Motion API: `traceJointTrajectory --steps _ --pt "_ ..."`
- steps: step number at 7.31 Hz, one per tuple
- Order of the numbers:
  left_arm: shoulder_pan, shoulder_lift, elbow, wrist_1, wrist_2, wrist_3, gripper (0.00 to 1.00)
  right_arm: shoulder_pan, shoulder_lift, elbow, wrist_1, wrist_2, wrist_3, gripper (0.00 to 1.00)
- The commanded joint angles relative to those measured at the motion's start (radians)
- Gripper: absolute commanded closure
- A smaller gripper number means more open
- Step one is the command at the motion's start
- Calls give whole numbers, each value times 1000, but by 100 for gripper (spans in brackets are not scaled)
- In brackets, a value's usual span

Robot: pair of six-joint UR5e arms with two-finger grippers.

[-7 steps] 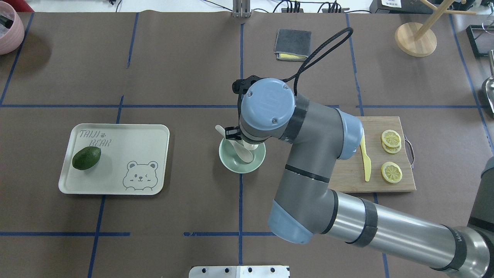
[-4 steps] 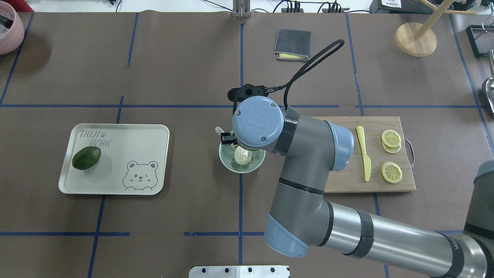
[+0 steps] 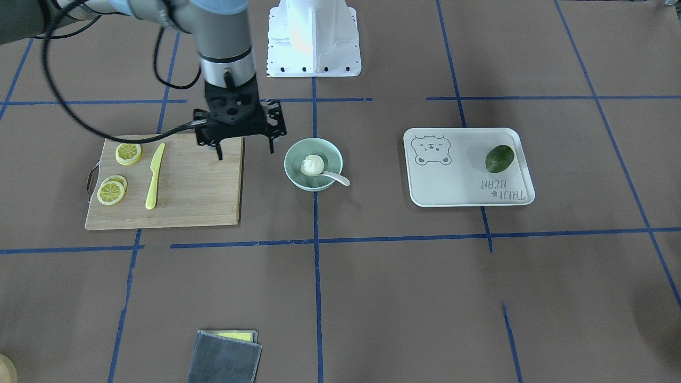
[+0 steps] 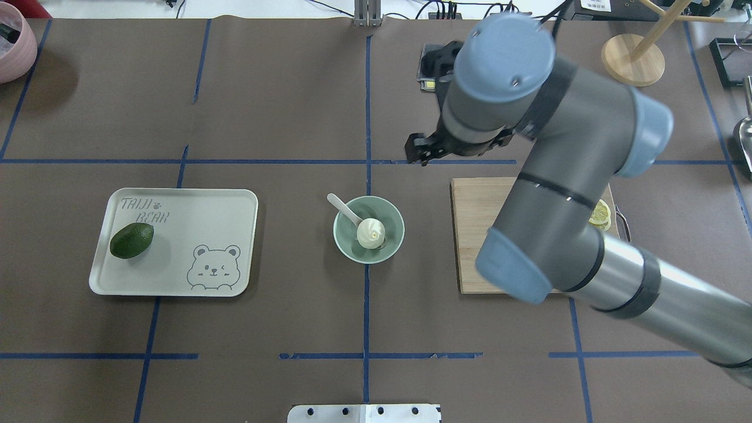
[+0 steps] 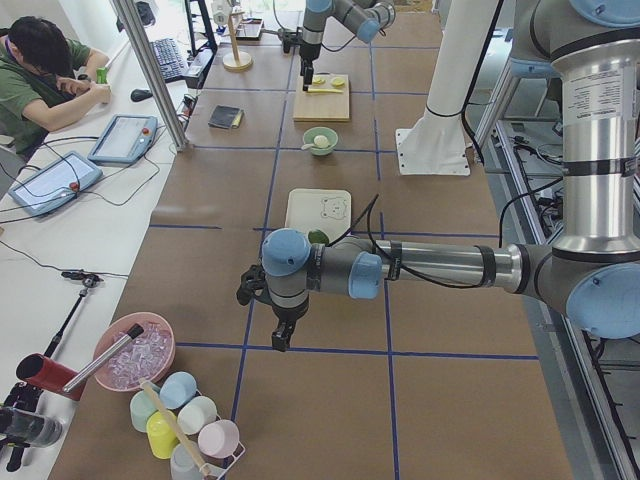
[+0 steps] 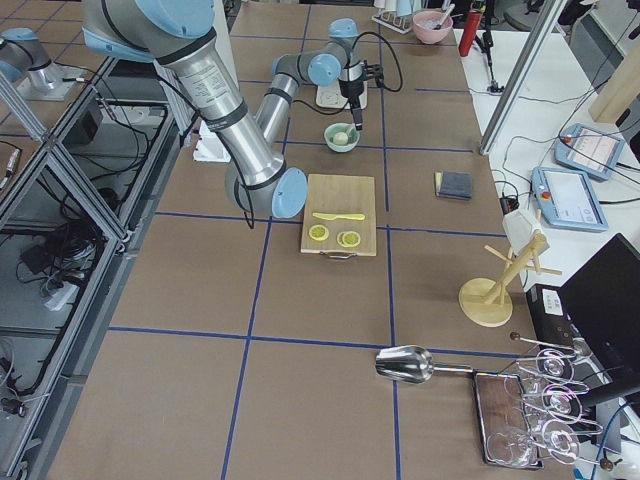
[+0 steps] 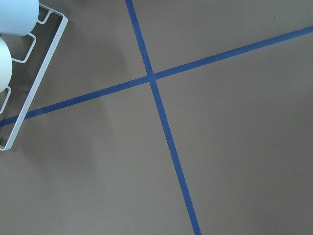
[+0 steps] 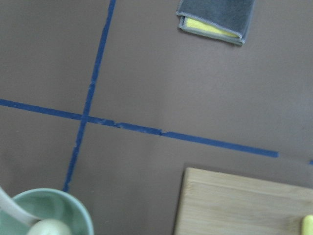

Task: Put spoon and bun in bowl

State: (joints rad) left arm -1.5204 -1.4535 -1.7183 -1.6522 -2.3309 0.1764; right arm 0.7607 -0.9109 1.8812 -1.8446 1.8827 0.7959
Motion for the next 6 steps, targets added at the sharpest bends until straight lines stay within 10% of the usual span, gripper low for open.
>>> traceJointTrajectory --steps 1,3,6 --pt "-3 1 2 2 1 0 0 335 -170 -5 -11 190 -476 0" --pt "-10 9 -10 120 -112 -3 0 570 -328 -50 -10 308 -822 0" --pt "-18 7 -21 131 -116 5 0 704 -576 -67 34 383 -828 0"
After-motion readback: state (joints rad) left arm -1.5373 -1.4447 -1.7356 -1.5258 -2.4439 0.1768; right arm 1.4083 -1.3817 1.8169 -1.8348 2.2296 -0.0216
